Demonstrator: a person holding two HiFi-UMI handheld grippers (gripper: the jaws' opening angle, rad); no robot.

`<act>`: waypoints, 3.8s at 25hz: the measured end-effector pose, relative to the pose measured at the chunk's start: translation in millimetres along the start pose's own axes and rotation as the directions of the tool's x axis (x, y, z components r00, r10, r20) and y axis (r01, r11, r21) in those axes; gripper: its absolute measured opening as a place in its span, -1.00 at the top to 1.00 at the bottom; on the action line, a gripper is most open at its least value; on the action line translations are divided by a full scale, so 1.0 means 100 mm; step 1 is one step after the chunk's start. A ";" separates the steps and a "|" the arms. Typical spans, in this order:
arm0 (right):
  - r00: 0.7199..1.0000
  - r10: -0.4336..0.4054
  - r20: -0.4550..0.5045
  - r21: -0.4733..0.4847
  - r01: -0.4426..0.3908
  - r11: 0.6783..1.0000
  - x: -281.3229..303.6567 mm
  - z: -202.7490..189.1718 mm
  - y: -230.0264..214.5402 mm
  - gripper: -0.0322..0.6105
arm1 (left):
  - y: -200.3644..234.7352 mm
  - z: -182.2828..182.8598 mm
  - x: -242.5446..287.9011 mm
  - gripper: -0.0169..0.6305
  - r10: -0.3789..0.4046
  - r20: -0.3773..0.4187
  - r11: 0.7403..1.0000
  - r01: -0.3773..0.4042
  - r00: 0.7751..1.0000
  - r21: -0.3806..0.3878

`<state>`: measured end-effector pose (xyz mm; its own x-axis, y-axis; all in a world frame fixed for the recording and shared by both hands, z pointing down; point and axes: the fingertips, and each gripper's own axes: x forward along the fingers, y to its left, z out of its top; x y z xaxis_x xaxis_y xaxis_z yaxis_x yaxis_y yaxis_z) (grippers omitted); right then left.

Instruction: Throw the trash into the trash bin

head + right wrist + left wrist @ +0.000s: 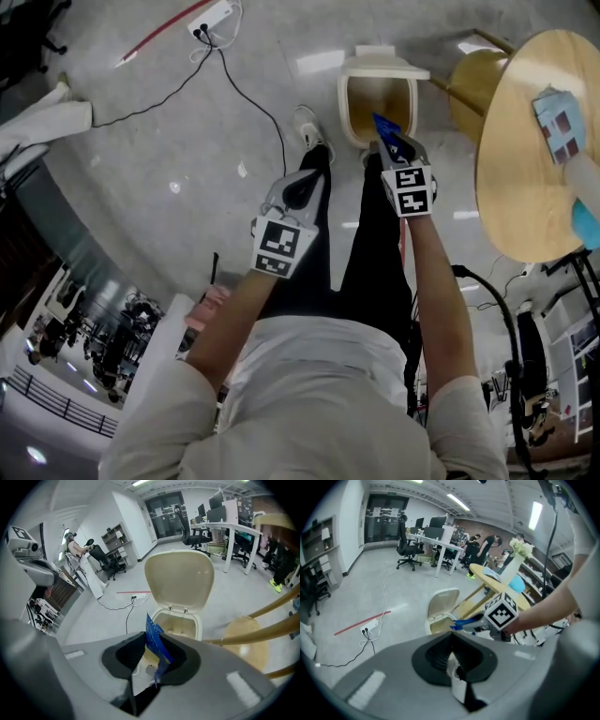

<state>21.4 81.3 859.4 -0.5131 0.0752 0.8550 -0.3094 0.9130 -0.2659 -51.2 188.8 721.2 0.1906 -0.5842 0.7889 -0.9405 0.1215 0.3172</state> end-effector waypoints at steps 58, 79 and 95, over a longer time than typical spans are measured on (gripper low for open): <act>0.988 -0.013 0.152 0.018 0.011 1.000 -1.61 0.74 0.24 0.89 | -0.35 0.95 -0.62 0.94 -0.062 0.039 0.993 0.057 0.997 0.105; 0.969 -0.032 0.246 0.019 0.028 0.999 -2.69 0.97 0.50 0.89 | -0.71 1.31 -1.28 0.93 -0.114 0.110 0.982 0.095 0.987 0.164; 0.960 -0.035 0.279 -0.010 0.039 0.999 -3.04 1.07 0.67 0.89 | -0.86 1.42 -1.59 0.93 -0.152 0.113 0.969 0.126 0.982 0.213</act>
<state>71.1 76.8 534.0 -0.7052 -0.0718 0.7053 -0.3212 0.9193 -0.2276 -40.7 157.3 493.7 0.2985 -0.6829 0.6668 -0.9473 -0.1268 0.2942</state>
